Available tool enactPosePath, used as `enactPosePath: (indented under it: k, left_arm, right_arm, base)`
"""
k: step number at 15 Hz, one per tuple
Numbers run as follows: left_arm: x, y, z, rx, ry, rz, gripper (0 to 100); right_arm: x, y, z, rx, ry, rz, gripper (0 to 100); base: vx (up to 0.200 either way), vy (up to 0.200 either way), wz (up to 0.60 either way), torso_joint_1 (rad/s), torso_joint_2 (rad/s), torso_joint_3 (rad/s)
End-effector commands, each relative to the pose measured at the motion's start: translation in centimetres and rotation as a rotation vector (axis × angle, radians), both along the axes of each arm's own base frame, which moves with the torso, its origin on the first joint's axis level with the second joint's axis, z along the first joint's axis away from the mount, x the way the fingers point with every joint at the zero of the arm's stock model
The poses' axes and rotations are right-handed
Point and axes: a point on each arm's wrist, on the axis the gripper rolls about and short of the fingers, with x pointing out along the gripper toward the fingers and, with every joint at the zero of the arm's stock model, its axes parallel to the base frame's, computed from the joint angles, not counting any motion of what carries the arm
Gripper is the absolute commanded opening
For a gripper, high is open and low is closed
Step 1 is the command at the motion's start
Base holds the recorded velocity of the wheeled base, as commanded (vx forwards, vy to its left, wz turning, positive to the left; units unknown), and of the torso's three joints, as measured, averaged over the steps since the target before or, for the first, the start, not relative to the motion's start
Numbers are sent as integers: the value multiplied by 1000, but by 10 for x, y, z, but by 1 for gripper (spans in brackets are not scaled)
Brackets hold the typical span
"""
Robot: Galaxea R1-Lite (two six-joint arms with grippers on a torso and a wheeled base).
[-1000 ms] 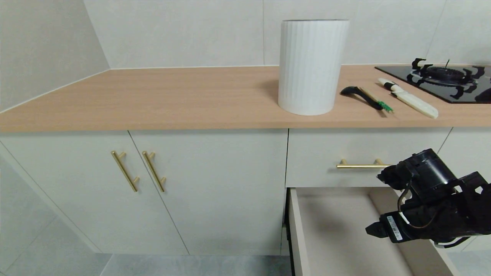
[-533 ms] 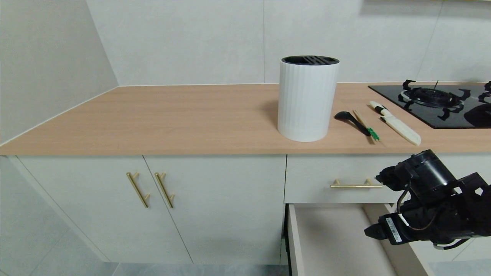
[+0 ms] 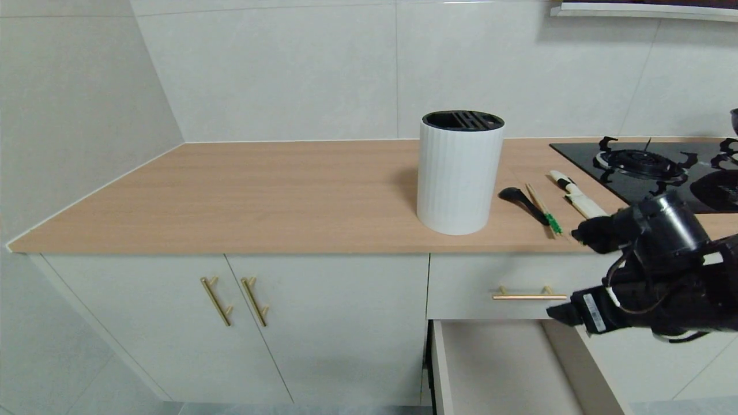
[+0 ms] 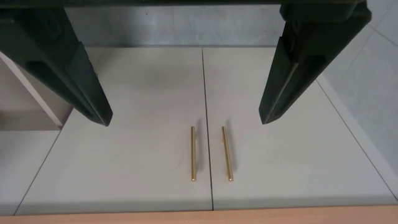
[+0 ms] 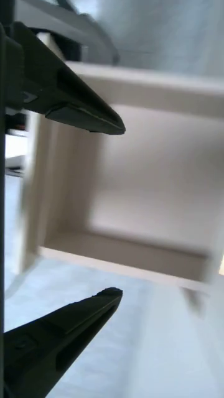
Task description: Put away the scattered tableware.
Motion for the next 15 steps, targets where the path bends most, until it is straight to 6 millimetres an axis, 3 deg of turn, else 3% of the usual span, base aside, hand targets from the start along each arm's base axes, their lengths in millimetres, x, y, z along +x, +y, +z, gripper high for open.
enactPosePath:
  k: [1, 2, 4, 6, 8, 12, 15]
  left_arm:
    - [0, 0, 0, 0, 1, 0, 100]
    - [0, 0, 0, -1, 1, 0, 100]
    - [0, 0, 0, 0, 1, 0, 100]
    - [0, 0, 0, -4, 1, 1, 100]
    - [0, 0, 0, -6, 1, 1, 100]
    - [0, 0, 0, -6, 1, 1, 100]
    - [0, 0, 0, -6, 1, 1, 100]
  right_arm:
    - [11, -5, 65, 62, -190, -19, 100]
    - [14, -6, 89, 87, -235, -30, 100]
    - [13, -6, 103, 152, -276, -60, 100]
    - [23, -1, 88, 175, -251, -84, 100]
    - [50, 9, 70, 170, -259, -96, 100]
    - [81, 18, 39, 117, -244, -149, 100]
    - [97, 13, 31, 108, -244, -186, 100]
  base:
    - [0, 0, 0, 0, 0, 0]
    - [0, 0, 0, 0, 0, 0]
    - [0, 0, 0, 0, 0, 0]
    - [0, 0, 0, 0, 0, 0]
    - [0, 0, 0, 0, 0, 0]
    - [0, 0, 0, 0, 0, 0]
    - [0, 0, 0, 0, 0, 0]
